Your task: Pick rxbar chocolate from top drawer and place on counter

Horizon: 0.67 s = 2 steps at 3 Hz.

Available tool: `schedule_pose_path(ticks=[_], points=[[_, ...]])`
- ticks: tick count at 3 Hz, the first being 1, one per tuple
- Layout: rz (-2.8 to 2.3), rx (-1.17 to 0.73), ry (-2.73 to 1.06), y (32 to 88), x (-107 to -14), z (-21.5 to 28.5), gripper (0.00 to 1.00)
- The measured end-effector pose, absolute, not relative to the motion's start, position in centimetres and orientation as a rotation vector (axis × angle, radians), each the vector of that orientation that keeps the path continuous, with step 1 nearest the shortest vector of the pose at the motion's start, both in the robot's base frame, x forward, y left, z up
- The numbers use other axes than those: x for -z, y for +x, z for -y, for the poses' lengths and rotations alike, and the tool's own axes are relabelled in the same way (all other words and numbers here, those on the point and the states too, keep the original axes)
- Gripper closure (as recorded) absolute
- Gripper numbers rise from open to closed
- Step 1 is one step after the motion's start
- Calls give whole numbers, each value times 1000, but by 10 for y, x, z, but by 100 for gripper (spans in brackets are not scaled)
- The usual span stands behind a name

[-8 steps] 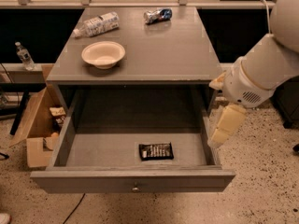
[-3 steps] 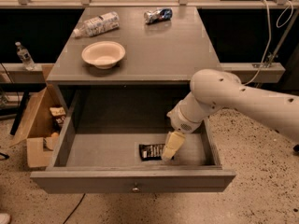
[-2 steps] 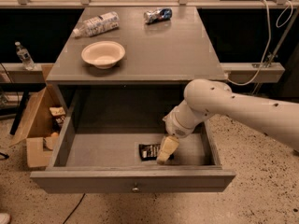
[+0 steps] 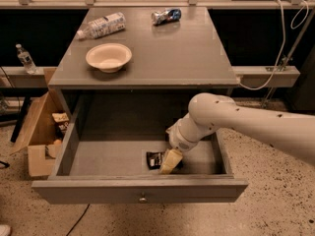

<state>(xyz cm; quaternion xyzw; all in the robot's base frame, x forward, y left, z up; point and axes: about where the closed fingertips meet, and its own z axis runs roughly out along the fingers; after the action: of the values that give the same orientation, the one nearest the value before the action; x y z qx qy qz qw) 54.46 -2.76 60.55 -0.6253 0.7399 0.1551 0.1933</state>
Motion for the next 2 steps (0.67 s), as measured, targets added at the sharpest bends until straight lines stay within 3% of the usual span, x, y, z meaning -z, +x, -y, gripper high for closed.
schedule_pose_path(ticks=[1,2], points=[[-2073,-465,-1739,540,-596,27,21],[-2075,-479,-1725,538,-593,33,54]])
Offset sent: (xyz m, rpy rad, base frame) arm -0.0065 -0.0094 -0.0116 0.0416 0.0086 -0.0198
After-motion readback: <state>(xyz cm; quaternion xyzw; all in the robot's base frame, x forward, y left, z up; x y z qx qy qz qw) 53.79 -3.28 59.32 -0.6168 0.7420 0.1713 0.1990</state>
